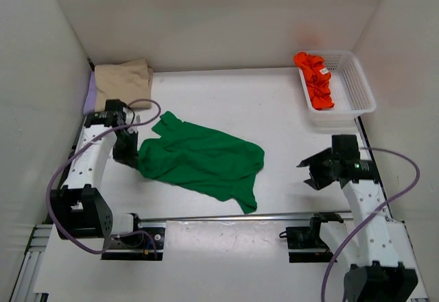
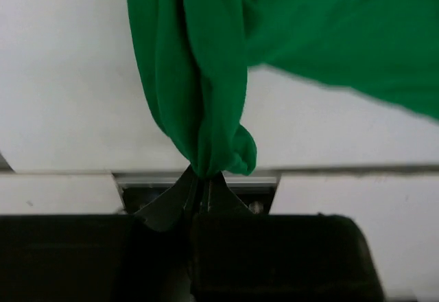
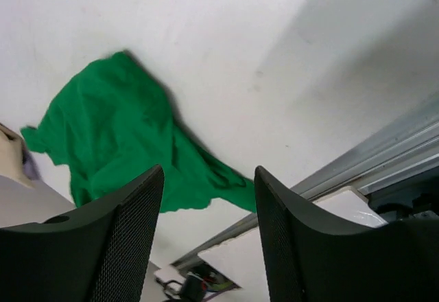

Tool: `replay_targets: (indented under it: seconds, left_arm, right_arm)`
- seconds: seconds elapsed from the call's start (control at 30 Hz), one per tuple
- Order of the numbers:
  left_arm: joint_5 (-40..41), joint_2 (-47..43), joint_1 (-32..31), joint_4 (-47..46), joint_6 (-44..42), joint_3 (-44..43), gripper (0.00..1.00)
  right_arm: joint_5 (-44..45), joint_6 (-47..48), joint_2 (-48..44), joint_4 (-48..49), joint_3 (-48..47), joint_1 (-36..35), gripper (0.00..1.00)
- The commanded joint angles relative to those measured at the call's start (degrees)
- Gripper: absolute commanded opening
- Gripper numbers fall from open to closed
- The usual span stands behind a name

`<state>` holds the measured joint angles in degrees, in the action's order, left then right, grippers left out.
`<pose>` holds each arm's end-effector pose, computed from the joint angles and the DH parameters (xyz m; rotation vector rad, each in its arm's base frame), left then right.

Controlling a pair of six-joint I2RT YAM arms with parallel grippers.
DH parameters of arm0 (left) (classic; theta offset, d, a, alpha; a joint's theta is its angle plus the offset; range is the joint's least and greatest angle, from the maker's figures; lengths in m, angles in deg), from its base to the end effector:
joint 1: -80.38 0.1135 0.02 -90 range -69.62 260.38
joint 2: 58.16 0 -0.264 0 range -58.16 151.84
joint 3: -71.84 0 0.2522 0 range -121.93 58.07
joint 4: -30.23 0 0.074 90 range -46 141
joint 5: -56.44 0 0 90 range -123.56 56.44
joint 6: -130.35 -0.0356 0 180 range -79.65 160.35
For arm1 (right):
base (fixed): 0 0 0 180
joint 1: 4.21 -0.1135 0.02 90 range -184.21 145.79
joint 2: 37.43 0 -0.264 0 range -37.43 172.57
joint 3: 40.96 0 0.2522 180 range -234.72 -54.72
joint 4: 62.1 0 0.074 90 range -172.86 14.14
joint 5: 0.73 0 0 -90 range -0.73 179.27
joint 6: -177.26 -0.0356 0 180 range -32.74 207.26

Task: Fold and stack the t-shirts
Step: Flatten out the tshirt

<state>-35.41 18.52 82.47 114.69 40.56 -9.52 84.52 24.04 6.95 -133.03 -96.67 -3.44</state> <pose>0.2299 0.0072 0.2831 -0.0552 2.9619 -0.0435 0.1340 0.0011 0.2533 1.3998 2.2979 0.4744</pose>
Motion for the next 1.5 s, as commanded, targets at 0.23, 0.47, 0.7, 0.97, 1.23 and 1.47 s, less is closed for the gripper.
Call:
replay_targets:
  seconds: [0.23, 0.47, 0.7, 0.97, 1.23, 1.47]
  left_arm:
    - [0.26, -10.06, 3.27, 5.07, -0.21, 9.5, 0.1]
    - [0.26, -11.12, 6.53, 4.54, -0.21, 11.78, 0.1]
    - [1.93, -11.12, 9.77, 1.74, -0.21, 12.31, 0.1]
    - [3.6, -6.03, 10.92, -4.85, -0.21, 9.42, 0.1]
    - [-1.22, 0.3, 6.27, -5.57, -0.21, 5.1, 0.1]
    - [-0.7, 0.31, 1.43, -6.18, -0.21, 7.65, 0.1]
  right_arm:
    - [5.54, 25.5, 39.69, 7.97, -36.49, -24.67, 0.72]
    - [2.2, 36.58, 75.71, 3.47, -65.16, -33.1, 0.76]
    - [7.12, 38.79, 80.95, 6.1, -59.76, -38.21, 0.75]
    - [7.4, 34.41, 62.18, 5.58, -29.76, -41.56, 0.0]
    - [-3.73, 33.79, 40.89, -2.7, -26.19, -45.51, 0.8]
    - [2.82, 32.1, 57.97, 9.96, -57.09, -38.74, 0.92]
